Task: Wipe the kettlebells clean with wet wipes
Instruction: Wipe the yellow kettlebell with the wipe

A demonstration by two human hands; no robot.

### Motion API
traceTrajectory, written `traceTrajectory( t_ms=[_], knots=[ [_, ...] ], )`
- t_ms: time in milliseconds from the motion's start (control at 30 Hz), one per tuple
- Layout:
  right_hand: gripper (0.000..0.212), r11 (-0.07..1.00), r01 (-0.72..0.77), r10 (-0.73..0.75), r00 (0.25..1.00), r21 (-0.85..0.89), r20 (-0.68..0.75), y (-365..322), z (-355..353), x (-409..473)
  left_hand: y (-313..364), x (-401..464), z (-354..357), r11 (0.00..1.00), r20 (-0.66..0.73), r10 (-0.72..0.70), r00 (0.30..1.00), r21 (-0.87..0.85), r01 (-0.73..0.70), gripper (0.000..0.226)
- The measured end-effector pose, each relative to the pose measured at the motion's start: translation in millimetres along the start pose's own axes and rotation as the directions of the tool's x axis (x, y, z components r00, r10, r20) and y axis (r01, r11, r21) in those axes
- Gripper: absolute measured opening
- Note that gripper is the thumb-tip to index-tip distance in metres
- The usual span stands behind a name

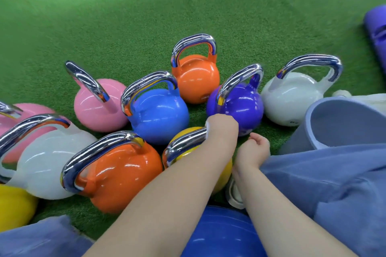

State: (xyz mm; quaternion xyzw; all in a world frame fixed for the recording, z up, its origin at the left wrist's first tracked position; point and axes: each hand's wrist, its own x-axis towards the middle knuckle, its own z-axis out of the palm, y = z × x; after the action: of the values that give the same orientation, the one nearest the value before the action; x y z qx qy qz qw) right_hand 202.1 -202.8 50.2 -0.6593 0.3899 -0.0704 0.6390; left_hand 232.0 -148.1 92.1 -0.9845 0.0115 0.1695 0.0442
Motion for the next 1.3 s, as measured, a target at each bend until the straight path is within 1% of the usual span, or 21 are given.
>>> traceTrajectory(
  t_ms=[67,133,267,400,467,567,667,733,800,833,900,933,967,1000,1033,1067,1100,1167,1233,1267,1300],
  knots=[
    [0.032,0.999,0.014,-0.013,1.0,0.034,-0.023,-11.7,-3.6,2.8,5.6,5.3,0.5,0.989,0.07,0.051,0.996,0.137,-0.061,0.029],
    [0.033,0.998,0.01,-0.008,1.0,0.062,-0.03,-16.8,-7.0,3.9,5.7,7.9,-0.3,0.983,0.091,0.079,0.993,0.16,-0.093,0.03],
    [0.028,0.997,-0.014,0.012,1.0,0.071,0.028,-12.3,-4.6,1.5,-17.5,-5.5,-3.4,0.995,0.018,0.088,0.996,-0.045,-0.088,0.034],
    [0.03,0.993,-0.031,0.025,0.998,0.117,0.053,-13.4,-2.6,1.4,-49.0,-25.3,4.5,0.977,0.014,0.062,0.998,-0.206,-0.058,0.052],
    [0.029,0.988,-0.047,0.039,0.998,0.15,0.051,-14.9,-3.4,4.8,-53.4,-31.4,10.7,0.985,-0.038,0.029,0.999,-0.17,-0.035,0.05],
    [0.028,0.984,-0.048,0.04,0.998,0.171,0.05,-14.4,-3.9,6.3,-50.0,-32.5,14.6,0.998,-0.155,0.032,0.987,-0.044,-0.04,0.042],
    [0.027,0.988,-0.024,0.016,0.998,0.153,0.054,-12.7,-6.0,6.9,-35.3,-22.4,11.1,0.995,-0.178,0.088,0.98,0.062,-0.078,0.036],
    [0.026,0.99,-0.013,0.006,0.999,0.141,0.053,-13.3,-7.2,8.5,-22.1,-15.0,6.6,0.99,-0.114,0.113,0.987,0.095,-0.103,0.049],
    [0.026,0.99,0.004,-0.011,0.999,0.138,0.044,-16.9,-8.9,9.6,-15.4,-10.1,2.0,0.988,-0.014,0.131,0.991,0.08,-0.129,0.078],
    [0.026,0.989,0.019,-0.026,0.998,0.145,0.049,-19.3,-9.0,10.4,-17.0,-8.7,-0.3,0.989,0.044,0.145,0.988,0.035,-0.146,0.095],
    [0.024,0.986,0.068,-0.082,0.993,0.155,0.089,-25.2,-7.8,12.1,-27.2,-10.4,-6.7,0.965,0.139,0.204,0.969,-0.193,-0.175,0.116],
    [0.022,0.981,0.116,-0.135,0.984,0.157,0.119,-29.0,-6.5,12.8,-34.1,-12.4,-9.9,0.918,0.145,0.241,0.96,-0.356,-0.176,0.117],
    [0.02,0.971,0.184,-0.207,0.966,0.154,0.152,-33.2,-4.2,12.9,-41.0,-14.2,-13.2,0.838,0.112,0.266,0.958,-0.518,-0.172,0.11],
    [0.017,0.953,0.27,-0.293,0.937,0.139,0.191,-38.0,-1.6,12.2,-47.6,-16.3,-15.4,0.743,0.044,0.252,0.967,-0.65,-0.163,0.096],
    [0.014,0.926,0.361,-0.378,0.895,0.111,0.237,-42.4,1.8,11.9,-53.9,-17.7,-16.7,0.658,-0.046,0.186,0.981,-0.736,-0.16,0.076],
    [0.012,0.891,0.446,-0.45,0.842,0.084,0.298,-46.5,4.7,10.9,-60.3,-17.7,-16.2,0.605,-0.138,0.078,0.987,-0.781,-0.157,0.054],
    [0.012,0.855,0.517,-0.494,0.782,0.05,0.381,-48.5,7.8,9.4,-66.5,-18.3,-14.5,0.593,-0.206,-0.046,0.978,-0.793,-0.139,0.038],
    [0.021,0.773,0.631,-0.478,0.652,-0.072,0.589,-47.3,13.8,4.3,-76.8,-20.6,-8.0,0.649,-0.268,-0.224,0.937,-0.758,-0.062,0.026],
    [0.035,0.598,0.766,-0.357,0.52,-0.238,0.776,-37.2,20.5,-1.3,-81.4,-23.5,2.0,0.712,-0.266,-0.285,0.921,-0.702,0.017,0.025],
    [0.04,0.532,0.8,-0.312,0.489,-0.277,0.814,-30.6,21.8,-2.6,-80.4,-24.9,6.7,0.734,-0.255,-0.295,0.921,-0.678,0.047,0.025],
    [0.043,0.529,0.8,-0.306,0.491,-0.283,0.816,-23.7,22.6,-2.5,-79.3,-25.0,10.6,0.747,-0.246,-0.305,0.92,-0.661,0.071,0.025]
  ],
)
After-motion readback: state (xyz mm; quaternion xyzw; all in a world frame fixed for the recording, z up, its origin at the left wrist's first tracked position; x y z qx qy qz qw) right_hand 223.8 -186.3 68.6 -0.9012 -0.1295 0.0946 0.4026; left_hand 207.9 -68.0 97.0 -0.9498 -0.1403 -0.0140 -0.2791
